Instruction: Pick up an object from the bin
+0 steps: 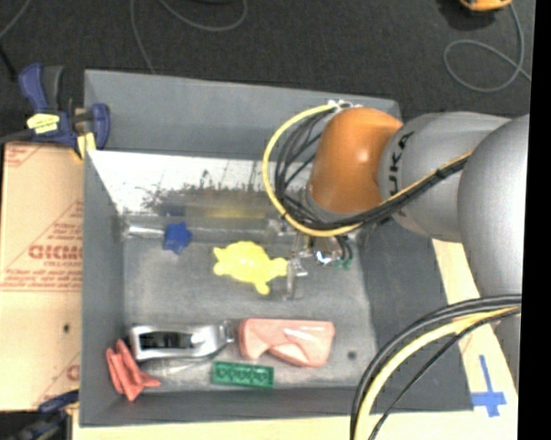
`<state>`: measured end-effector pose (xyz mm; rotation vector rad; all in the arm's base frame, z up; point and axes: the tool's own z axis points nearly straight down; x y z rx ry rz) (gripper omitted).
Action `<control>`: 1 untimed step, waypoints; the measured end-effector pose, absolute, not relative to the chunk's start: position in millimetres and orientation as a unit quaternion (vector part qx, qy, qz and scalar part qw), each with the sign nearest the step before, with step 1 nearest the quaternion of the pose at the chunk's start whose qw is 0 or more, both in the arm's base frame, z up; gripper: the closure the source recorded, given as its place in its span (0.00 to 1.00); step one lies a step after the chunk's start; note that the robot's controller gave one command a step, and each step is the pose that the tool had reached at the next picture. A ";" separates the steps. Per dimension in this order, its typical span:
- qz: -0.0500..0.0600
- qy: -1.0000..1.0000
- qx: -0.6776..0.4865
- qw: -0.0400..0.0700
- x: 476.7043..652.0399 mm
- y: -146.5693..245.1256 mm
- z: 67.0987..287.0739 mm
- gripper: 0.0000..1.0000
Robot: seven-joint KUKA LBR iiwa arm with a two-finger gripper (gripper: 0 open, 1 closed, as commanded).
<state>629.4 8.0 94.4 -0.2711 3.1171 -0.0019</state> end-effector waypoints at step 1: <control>-0.003 0.999 -0.041 0.009 633.3 13.8 71.4 1.00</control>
Offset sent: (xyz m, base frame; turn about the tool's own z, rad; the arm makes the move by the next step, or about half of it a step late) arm 0.0000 0.0000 0.0000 0.0000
